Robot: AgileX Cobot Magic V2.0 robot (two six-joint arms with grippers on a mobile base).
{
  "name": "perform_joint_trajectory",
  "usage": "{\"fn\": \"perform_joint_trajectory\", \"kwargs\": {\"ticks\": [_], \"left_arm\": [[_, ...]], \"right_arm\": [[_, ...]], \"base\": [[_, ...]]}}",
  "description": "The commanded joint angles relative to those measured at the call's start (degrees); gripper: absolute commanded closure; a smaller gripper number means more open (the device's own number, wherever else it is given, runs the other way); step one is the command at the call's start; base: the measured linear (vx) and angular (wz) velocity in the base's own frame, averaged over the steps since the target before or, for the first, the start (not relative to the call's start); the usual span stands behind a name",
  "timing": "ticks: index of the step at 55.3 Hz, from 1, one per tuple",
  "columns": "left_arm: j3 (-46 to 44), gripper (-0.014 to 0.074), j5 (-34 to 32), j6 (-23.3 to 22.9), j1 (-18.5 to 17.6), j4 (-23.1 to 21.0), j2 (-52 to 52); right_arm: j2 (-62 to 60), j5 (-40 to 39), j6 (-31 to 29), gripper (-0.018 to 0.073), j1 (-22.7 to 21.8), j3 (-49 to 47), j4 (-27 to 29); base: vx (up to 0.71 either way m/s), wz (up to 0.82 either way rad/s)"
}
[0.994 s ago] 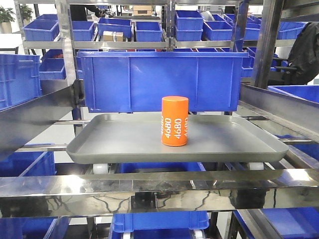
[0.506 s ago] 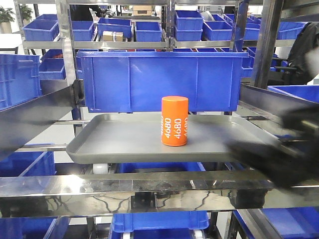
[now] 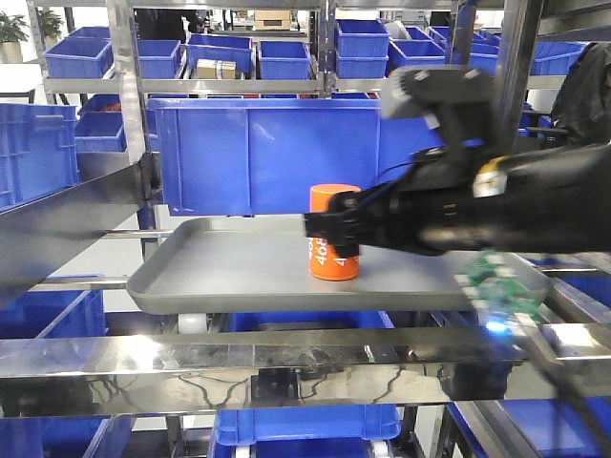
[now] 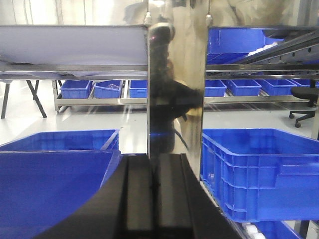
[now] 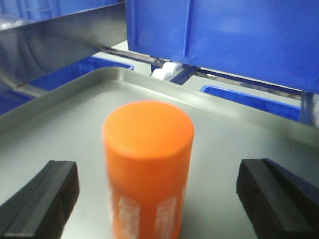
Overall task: Grab orange capacitor from left shelf to right conveyor
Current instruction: 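Reach the right gripper to the orange capacitor and close on it, then lift the orange capacitor off the tray with the right gripper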
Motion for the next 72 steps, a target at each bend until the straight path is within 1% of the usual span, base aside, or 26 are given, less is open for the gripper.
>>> {"fn": "perform_joint_trajectory", "kwargs": {"ticks": [1,11,18,22,34,41,48,56,62,68,72], "left_arm": [[1.9,0.0603,-4.7,0.1,-0.3,-0.3,-0.6],[1.9,0.0603,-4.7,0.1,-0.3,-0.3,-0.6],[1.9,0.0603,-4.7,0.1,-0.3,-0.3,-0.6],[1.9,0.0603,-4.7,0.1,-0.3,-0.3,-0.6],[1.9,0.0603,-4.7,0.1,-0.3,-0.3,-0.6],[1.9,0.0603,-4.7,0.1,-0.3,-0.3,-0.6],[1.9,0.0603,-4.7,0.1,-0.3,-0.3,-0.6],[1.9,0.0603,-4.7,0.1,-0.3,-0.3,-0.6],[1.9,0.0603,-4.7,0.1,-0.3,-0.3,-0.6],[1.9,0.0603,-4.7,0.1,-0.3,-0.3,-0.6],[1.9,0.0603,-4.7,0.1,-0.3,-0.3,-0.6]], "right_arm": [[0.3,-8.9,0.6,-0.0129,-0.1,-2.1,0.1],[3.1,-12.8,0.6,-0.0113,-0.1,-2.1,0.1],[3.7,-13.6,0.5,-0.0073,-0.1,-2.1,1.3],[3.7,-13.7,0.5,-0.0022,-0.1,-2.1,1.8],[3.7,-13.7,0.6,0.0176,-0.1,-2.1,3.1],[3.5,-13.8,0.5,0.0235,-0.1,-2.1,3.1],[2.0,-13.8,-0.8,0.0242,-0.1,-2.1,3.0],[-2.5,-12.2,-5.7,0.0242,-0.1,-2.1,2.4],[-7.3,-7.5,-7.8,0.0242,0.0,-2.1,2.4],[-13.0,-1.0,-9.9,0.0242,0.1,-2.0,2.3],[-16.5,1.4,-11.1,0.0242,0.1,-0.5,2.6]], "base": [[0.00,0.00],[0.00,0.00],[0.00,0.00],[0.00,0.00],[0.00,0.00],[0.00,0.00],[0.00,0.00],[0.00,0.00],[0.00,0.00],[0.00,0.00],[0.00,0.00]]}}
